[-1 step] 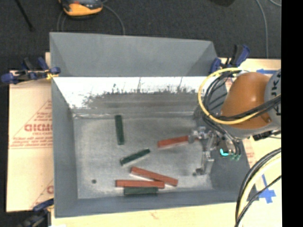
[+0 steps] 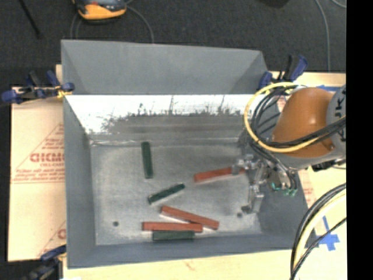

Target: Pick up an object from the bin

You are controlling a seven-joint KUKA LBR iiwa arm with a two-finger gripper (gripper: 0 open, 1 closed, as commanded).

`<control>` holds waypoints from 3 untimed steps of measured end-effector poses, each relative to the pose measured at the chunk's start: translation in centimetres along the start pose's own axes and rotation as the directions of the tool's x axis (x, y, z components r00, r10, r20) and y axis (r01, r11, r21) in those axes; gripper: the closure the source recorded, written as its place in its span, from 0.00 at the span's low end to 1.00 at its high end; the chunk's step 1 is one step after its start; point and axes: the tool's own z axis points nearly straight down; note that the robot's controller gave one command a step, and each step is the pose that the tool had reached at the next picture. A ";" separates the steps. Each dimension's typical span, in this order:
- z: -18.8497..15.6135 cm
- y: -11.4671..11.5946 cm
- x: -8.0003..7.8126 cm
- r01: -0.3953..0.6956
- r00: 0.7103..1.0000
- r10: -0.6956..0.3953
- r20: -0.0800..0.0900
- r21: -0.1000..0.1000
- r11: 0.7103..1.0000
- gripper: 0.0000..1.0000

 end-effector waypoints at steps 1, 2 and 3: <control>1.0 1.1 -2.6 -0.123 0.992 0.123 0.001 -0.001 0.992 0.00; 5.2 -0.2 -7.2 0.163 0.987 -0.163 0.004 0.000 0.987 1.00; 5.3 -0.2 -7.1 0.164 0.986 -0.164 0.002 0.001 0.986 0.00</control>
Offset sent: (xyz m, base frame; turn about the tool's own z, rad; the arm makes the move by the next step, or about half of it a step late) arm 0.0696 -0.0011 -0.0541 -0.1647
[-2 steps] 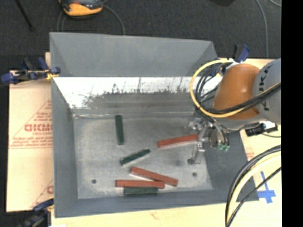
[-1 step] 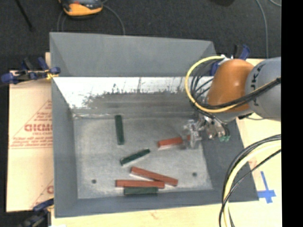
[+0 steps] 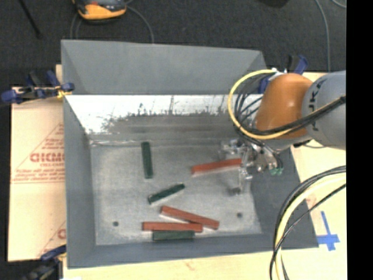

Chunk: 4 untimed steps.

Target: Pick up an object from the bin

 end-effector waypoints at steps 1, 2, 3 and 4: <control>0.0 0.0 0.0 0.001 1.000 -0.001 -0.001 0.000 1.000 1.00; 0.0 0.0 0.0 0.002 1.000 -0.002 -0.001 0.000 1.000 1.00; -2.6 0.1 -0.1 0.000 1.000 0.000 -0.005 -0.002 1.000 1.00; -14.2 -0.7 -0.3 0.041 0.999 -0.041 -0.001 -0.001 0.999 1.00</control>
Offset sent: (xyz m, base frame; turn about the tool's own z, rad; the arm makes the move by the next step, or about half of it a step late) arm 0.0000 0.0000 0.0000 0.0000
